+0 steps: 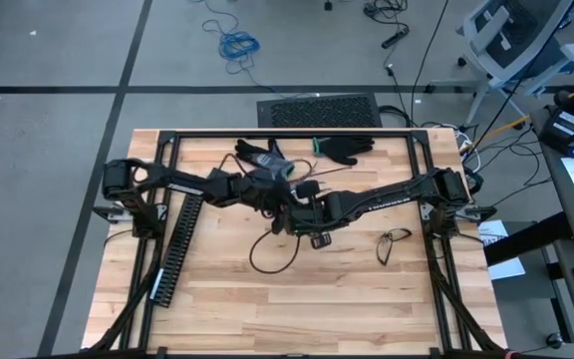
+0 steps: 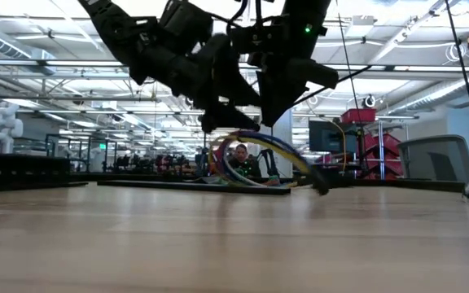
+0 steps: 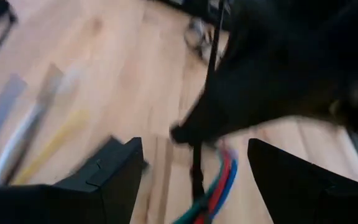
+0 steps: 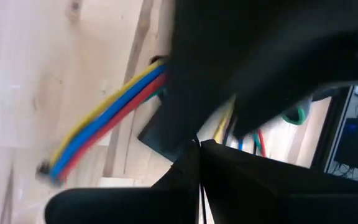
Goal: Ziptie cables
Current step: Wrap the cables using a black zip tie
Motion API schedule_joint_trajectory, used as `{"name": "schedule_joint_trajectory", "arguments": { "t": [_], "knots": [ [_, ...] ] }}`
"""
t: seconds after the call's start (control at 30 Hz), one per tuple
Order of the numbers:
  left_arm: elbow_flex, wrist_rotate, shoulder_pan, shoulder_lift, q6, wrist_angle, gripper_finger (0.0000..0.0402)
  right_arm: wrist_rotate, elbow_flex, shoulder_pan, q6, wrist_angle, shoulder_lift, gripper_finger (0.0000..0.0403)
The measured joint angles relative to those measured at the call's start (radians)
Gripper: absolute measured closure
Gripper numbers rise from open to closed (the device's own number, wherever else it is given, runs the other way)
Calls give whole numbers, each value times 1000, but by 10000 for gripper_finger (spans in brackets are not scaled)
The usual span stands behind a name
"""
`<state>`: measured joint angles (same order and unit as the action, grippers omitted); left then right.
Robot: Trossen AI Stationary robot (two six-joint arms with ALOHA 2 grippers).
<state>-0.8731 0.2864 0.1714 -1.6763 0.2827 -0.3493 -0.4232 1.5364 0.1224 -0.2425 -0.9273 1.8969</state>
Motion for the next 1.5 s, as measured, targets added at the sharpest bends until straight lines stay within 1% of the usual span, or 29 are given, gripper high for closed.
{"name": "schedule_joint_trajectory", "arguments": {
  "t": [0.13, 0.43, 0.63, 0.77, 0.9, 1.03, 1.2, 1.27, 1.33, 1.43, 1.5],
  "knots": [
    [0, -2, 4, 21, -14, 33, 118, 0, 0, -5, -4, 2, -1, 403],
    [0, -74, 0, 12, -63, 51, 118, 6, 0, -5, -6, 12, -1, 403],
    [0, -82, 0, -5, -85, 95, 118, 7, 0, -9, -13, 40, -1, 403],
    [0, -89, -4, -23, -85, 93, 118, 7, 0, -13, -13, 42, -1, 403],
    [0, -128, -4, -23, -86, 63, 118, 3, 0, -14, -13, 48, -1, 403],
    [0, -132, -5, -23, -82, 61, 118, 4, 0, -13, -13, 54, -5, 403],
    [0, -174, -5, -23, -89, 36, 121, -1, 0, -14, -14, 58, -5, 403],
    [0, -175, -5, -23, -89, 34, 133, -2, 0, -14, -15, 58, -6, 403],
    [0, -175, -6, -23, -91, 33, 156, -2, 0, -14, -21, 59, -6, 403],
    [0, -175, -15, -23, -107, 29, 213, 0, 0, -14, -28, 60, -6, 403],
    [0, -173, -16, -23, -107, 26, 263, -1, 0, -14, -28, 61, -6, 403]
  ]
}}
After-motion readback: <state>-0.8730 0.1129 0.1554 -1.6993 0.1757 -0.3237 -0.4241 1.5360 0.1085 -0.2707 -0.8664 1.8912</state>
